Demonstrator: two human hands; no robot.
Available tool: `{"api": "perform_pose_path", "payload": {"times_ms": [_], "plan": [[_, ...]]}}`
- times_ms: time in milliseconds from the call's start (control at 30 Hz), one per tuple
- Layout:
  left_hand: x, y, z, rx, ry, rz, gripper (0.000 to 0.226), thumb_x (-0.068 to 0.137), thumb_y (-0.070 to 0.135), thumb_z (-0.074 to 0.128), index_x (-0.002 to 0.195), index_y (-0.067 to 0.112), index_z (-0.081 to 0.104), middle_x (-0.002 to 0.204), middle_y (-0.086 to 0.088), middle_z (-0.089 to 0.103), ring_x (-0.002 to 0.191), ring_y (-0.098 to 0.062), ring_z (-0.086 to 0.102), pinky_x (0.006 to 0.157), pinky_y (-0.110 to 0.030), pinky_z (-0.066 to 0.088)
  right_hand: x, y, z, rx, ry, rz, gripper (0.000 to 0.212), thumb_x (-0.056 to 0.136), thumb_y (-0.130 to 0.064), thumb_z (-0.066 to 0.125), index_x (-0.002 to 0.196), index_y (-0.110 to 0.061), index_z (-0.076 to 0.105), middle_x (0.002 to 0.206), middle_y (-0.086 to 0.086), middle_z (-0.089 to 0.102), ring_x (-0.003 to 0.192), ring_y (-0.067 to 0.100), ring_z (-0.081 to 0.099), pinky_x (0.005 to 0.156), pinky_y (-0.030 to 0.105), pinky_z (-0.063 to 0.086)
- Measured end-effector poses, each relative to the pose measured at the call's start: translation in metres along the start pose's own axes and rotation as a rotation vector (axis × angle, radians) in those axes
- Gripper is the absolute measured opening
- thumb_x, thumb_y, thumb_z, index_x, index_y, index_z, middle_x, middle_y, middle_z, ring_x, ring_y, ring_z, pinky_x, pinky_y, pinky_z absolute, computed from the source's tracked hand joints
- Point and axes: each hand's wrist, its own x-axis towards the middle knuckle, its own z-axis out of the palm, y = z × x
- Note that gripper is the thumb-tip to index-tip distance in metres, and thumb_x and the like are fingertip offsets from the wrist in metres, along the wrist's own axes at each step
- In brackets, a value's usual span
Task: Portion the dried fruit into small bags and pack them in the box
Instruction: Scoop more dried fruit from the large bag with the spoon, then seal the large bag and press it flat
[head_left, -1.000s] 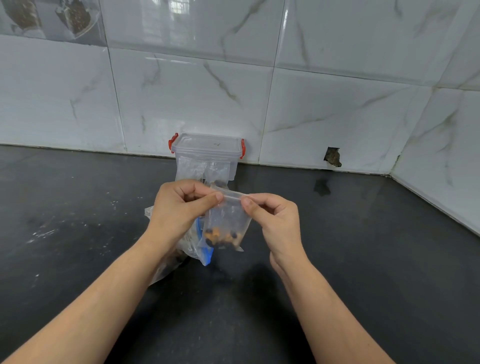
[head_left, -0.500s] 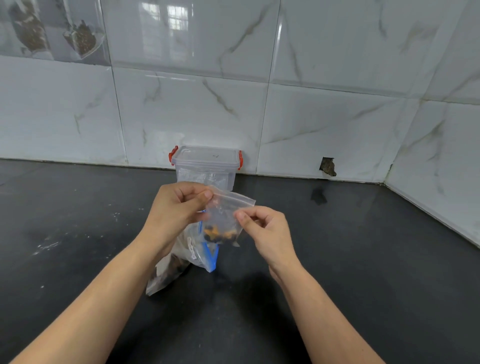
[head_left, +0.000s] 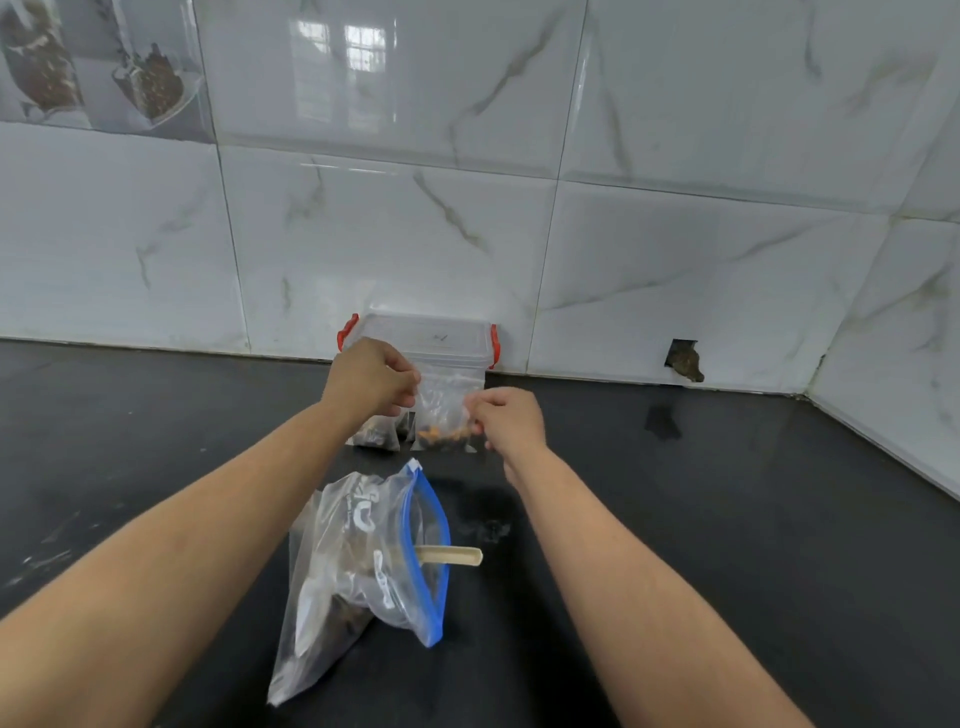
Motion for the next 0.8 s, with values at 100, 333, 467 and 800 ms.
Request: {"api": "perform_pose_path", "payload": {"times_ms": [100, 333, 467, 800], "plan": [[0.012, -0.01, 0.008, -0.006, -0.004, -0.048, 0.003, 0.087, 0.003, 0.062, 0.087, 0.002, 0.065, 0.085, -0.017, 0.07, 0.069, -0.017, 0.068, 0.062, -0.024, 0.057, 0.018, 0.008, 0.009, -0.034, 0.005, 0.026, 0.017, 0.089, -0.021, 0.06, 0.075, -0.02, 0.069, 0.065, -0.002, 0.062, 0.066, 0.014, 0.055, 0.07, 0.034, 0.049], [0.019, -0.018, 0.014, 0.053, 0.013, -0.079, 0.02, 0.083, -0.002, 0.059, 0.102, -0.003, 0.064, 0.092, -0.018, 0.069, 0.074, -0.02, 0.07, 0.065, -0.03, 0.059, 0.032, 0.012, 0.019, -0.186, 0.057, 0.006, 0.018, 0.09, -0.021, 0.06, 0.08, -0.011, 0.071, 0.079, 0.01, 0.071, 0.067, 0.017, 0.059, 0.077, 0.039, 0.057], [0.013, -0.015, 0.009, 0.102, 0.065, -0.062, 0.011, 0.083, 0.0, 0.057, 0.086, -0.001, 0.067, 0.093, -0.021, 0.07, 0.078, -0.023, 0.071, 0.068, -0.034, 0.059, 0.027, 0.009, 0.013, -0.255, 0.124, 0.001, 0.018, 0.089, -0.024, 0.062, 0.089, -0.008, 0.072, 0.082, 0.013, 0.072, 0.068, 0.019, 0.063, 0.073, 0.034, 0.055], [-0.104, -0.001, -0.035, 0.094, -0.043, 0.155, 0.008, 0.084, 0.025, 0.067, 0.089, 0.027, 0.073, 0.085, 0.009, 0.074, 0.08, 0.0, 0.067, 0.084, -0.025, 0.05, -0.072, -0.024, -0.039, -0.469, -0.126, -0.32, 0.016, 0.087, -0.03, 0.061, 0.079, -0.021, 0.072, 0.077, -0.006, 0.07, 0.075, 0.012, 0.065, 0.072, 0.032, 0.054]]}}
